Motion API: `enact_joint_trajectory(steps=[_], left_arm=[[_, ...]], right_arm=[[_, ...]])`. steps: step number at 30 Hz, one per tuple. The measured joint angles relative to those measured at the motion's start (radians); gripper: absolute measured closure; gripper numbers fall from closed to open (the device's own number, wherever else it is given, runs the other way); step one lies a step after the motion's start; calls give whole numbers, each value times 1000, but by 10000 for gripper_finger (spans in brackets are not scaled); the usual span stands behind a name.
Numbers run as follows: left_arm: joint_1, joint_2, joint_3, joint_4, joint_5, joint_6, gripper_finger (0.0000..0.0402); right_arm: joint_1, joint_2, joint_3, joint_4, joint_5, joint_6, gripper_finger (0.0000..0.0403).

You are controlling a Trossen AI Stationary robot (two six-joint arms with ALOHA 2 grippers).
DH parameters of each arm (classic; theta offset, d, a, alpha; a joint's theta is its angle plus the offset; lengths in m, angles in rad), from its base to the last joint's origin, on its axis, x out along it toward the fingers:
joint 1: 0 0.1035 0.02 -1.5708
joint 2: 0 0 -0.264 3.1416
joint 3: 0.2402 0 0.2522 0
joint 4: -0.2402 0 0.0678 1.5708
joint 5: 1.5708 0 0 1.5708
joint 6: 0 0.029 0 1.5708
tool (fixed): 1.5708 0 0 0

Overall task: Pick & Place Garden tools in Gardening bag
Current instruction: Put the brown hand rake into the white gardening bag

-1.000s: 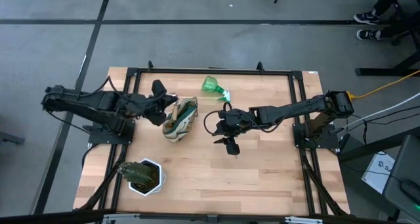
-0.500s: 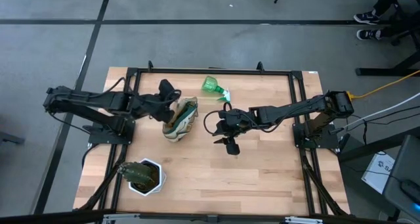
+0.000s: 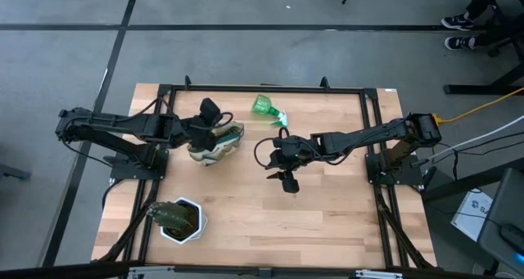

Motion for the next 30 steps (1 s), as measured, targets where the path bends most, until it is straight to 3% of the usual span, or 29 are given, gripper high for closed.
enact_joint_trajectory(steps=[18,30], left_arm=[[10,8,0,-18,18,-33,398],[39,122,0,-94,74,-60,398]], right_arm=[[3,0,0,0,0,20,247],[21,0,0,1,-1,34,247]])
